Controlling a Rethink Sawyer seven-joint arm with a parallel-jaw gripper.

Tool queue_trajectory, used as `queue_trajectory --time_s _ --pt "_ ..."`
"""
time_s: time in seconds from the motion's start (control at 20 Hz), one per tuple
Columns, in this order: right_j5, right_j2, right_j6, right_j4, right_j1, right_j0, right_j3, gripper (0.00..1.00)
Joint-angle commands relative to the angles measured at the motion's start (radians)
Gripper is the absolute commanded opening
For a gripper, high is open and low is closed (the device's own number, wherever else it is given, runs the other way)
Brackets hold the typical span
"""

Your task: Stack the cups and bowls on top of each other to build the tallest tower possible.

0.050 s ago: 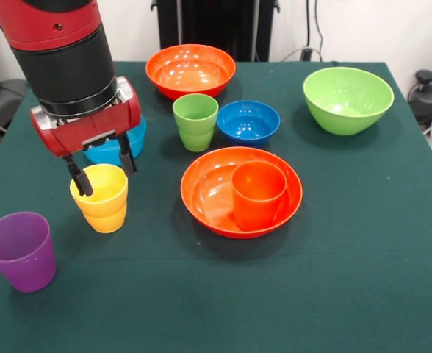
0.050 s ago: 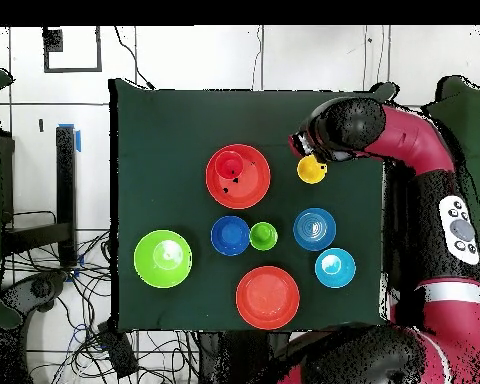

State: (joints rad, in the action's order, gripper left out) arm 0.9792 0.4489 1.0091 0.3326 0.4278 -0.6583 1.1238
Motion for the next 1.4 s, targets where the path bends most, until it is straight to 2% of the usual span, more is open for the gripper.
queue_trajectory --time_s 0.05,0.25,0.5,0.75,1.15,1.4 --pt "-0.082 0.007 -0.018 0.065 0.024 0.034 0.079 1.00" --pt "-0.103 0.001 -0.003 0.061 0.045 0.033 0.115 1.00" --pt "-0.093 -0.002 -0.008 0.063 0.036 0.039 0.103 1.00" --pt "-0.098 -0.008 -0.002 0.061 0.057 0.035 0.138 1.00" --pt "-0.044 -0.015 -0.014 0.063 0.007 0.044 0.109 1.00" --pt "-0.058 -0.013 0.001 0.055 0.011 0.041 0.142 1.00"
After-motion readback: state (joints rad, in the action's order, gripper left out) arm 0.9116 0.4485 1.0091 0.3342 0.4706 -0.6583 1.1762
